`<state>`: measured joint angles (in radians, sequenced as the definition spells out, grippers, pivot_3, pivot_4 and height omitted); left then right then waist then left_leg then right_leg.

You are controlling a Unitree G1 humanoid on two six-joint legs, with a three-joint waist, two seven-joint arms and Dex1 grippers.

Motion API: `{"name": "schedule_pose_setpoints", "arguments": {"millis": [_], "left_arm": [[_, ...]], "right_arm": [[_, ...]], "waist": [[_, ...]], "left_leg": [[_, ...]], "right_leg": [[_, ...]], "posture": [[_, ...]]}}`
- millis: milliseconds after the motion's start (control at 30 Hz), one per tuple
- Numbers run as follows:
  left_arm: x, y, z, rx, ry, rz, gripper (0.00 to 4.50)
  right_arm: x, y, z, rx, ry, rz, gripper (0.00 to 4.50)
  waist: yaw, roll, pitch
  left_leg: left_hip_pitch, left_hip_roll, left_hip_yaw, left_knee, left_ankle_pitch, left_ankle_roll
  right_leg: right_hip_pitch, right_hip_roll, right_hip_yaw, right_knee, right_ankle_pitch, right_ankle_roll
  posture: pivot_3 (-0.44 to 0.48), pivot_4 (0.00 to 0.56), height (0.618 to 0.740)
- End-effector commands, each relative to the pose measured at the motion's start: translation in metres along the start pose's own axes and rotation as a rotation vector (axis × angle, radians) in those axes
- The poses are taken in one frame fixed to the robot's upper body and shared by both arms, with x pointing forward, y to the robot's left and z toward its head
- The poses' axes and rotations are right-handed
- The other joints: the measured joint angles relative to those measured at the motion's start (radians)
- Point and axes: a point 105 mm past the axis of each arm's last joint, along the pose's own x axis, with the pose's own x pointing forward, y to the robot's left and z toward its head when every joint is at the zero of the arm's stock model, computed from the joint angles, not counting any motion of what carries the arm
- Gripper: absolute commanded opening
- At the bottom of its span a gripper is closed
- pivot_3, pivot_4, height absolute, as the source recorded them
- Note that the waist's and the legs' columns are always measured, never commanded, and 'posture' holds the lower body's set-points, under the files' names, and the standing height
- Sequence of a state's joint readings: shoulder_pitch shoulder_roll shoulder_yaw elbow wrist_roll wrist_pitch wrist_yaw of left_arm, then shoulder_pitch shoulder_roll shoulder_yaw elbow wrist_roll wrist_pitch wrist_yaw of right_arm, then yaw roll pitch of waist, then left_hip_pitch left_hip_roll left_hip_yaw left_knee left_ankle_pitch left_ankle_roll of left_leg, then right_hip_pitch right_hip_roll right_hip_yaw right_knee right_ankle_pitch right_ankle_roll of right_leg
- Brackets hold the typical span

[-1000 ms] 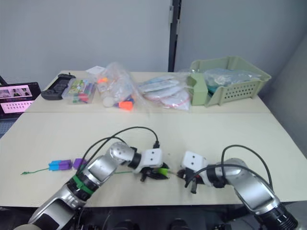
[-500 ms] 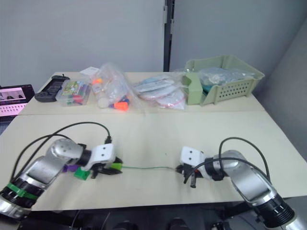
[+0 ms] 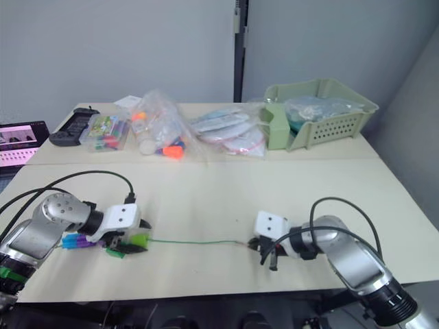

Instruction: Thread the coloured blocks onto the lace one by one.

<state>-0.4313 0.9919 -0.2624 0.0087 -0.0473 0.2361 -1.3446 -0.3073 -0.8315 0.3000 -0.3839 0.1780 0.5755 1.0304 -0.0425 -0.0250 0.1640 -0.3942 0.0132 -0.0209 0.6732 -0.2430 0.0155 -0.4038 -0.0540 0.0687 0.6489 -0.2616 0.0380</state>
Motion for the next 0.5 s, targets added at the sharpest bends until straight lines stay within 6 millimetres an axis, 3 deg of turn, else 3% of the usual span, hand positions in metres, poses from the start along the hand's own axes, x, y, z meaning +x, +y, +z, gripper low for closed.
{"name": "schedule_pose_setpoints", "arguments": {"millis": [33,333,500], "left_arm": [[0.002,-0.01,-0.002,-0.023,0.066,-0.075,4.48],[-0.042,0.012,0.027,0.113,0.274,-0.051,4.48],[-0.05,0.014,0.04,0.18,0.413,-0.039,4.48]], "right_arm": [[-0.002,-0.001,0.012,-0.031,-0.028,-0.015,0.0],[0.004,0.0,0.016,-0.018,-0.044,-0.033,0.0],[0.006,0.0,0.018,-0.017,-0.049,-0.039,0.0]], "waist": [[0.0,0.0,0.0],[0.007,-0.003,0.002],[0.008,-0.003,0.002]], "left_leg": [[-0.001,0.0,0.0,0.0,0.0,0.0],[-0.009,-0.001,0.001,0.005,0.0,0.0],[-0.009,-0.002,0.003,0.005,0.0,0.0]], "right_leg": [[-0.001,0.0,0.0,0.0,0.0,0.0],[-0.004,0.001,-0.002,0.0,0.0,0.0],[-0.004,0.0,-0.003,-0.001,0.0,0.001]], "posture": [[0.0,0.15,0.74],[0.0,0.15,0.74],[0.0,0.15,0.74]]}}
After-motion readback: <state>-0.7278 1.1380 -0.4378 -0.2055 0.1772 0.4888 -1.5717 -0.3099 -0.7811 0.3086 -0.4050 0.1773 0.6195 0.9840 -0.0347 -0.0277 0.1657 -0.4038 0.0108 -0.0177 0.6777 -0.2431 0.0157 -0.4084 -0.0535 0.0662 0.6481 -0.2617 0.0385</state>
